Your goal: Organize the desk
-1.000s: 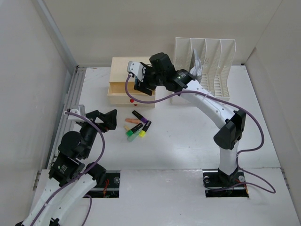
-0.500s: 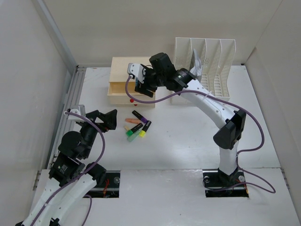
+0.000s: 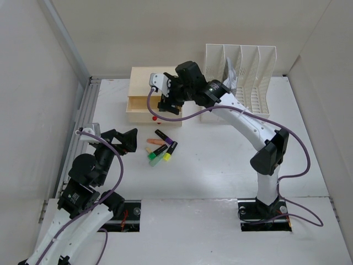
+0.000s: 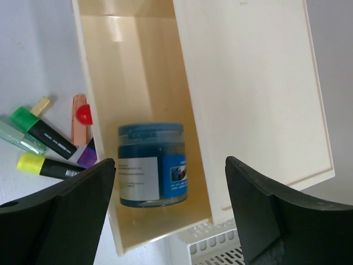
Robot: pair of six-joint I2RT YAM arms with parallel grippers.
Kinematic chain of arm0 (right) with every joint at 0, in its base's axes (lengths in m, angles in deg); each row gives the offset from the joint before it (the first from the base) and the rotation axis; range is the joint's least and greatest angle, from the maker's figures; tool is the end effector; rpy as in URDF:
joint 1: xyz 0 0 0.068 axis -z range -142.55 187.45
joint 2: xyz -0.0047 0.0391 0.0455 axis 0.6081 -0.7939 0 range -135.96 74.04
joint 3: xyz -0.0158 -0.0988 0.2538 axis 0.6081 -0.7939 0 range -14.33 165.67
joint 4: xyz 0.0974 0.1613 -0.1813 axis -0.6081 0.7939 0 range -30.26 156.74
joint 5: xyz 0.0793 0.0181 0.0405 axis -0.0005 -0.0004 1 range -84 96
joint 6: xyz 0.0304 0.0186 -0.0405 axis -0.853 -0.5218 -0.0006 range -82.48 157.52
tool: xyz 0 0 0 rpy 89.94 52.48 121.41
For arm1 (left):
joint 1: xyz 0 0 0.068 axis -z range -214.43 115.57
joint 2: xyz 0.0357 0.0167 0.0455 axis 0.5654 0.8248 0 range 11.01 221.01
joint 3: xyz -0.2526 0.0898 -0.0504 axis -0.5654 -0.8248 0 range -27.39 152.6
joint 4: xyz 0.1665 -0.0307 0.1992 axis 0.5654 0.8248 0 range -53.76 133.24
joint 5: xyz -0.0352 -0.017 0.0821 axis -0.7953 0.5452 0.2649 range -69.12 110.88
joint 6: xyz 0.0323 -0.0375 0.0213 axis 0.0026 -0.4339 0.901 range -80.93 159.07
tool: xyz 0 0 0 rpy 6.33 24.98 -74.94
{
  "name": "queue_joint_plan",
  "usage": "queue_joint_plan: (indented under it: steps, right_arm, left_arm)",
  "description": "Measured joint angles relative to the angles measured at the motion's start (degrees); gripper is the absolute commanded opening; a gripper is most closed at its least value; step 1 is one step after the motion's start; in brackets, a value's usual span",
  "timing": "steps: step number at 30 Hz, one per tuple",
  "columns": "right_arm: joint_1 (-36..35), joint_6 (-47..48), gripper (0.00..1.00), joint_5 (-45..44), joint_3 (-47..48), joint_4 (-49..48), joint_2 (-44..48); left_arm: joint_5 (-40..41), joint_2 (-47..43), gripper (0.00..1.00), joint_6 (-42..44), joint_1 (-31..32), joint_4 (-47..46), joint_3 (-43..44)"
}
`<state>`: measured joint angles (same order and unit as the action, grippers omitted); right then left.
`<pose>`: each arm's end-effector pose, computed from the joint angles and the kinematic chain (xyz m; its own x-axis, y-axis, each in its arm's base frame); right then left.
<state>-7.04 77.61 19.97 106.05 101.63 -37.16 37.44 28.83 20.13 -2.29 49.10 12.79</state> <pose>0.3072 0.3139 0.3993 0.2365 -0.6438 -0.7277 -0.8794 0.1767 -0.4421 0.0724 -0.0334 0.3608 0.0439 -0.3949 -0.9177 0.3026 0.8807 -0.3645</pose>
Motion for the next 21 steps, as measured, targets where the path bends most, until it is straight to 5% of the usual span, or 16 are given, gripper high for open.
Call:
queue_joint_plan:
  steps: [7, 9, 12, 15, 21]
  right_arm:
    - [0.00, 0.00, 0.88, 0.04, 0.02, -0.35, 0.00]
    - [0.00, -0.02, 0.77, 0.55, -0.09, -0.52, 0.04]
    - [0.00, -0.15, 0.33, 3.08, -0.92, -1.27, 0.68]
    - [0.00, -0.35, 0.09, 7.30, -2.25, -1.51, 2.32]
    - [-0.13, 2.99, 0.02, 18.36, -2.14, 1.97, 4.46]
  left_arm:
    - [0.00, 0.00, 1.00, 0.00, 0.00, 0.00, 0.00]
    - [0.00, 0.00, 1.00, 0.00, 0.00, 0.00, 0.00]
    - [0.00, 0.00, 1.00, 0.00, 0.00, 0.00, 0.00]
    - [0.00, 0.00, 1.00, 0.00, 0.00, 0.00, 0.00]
    - [0.00, -0.11, 1.00, 0.00, 0.00, -0.02, 0.00]
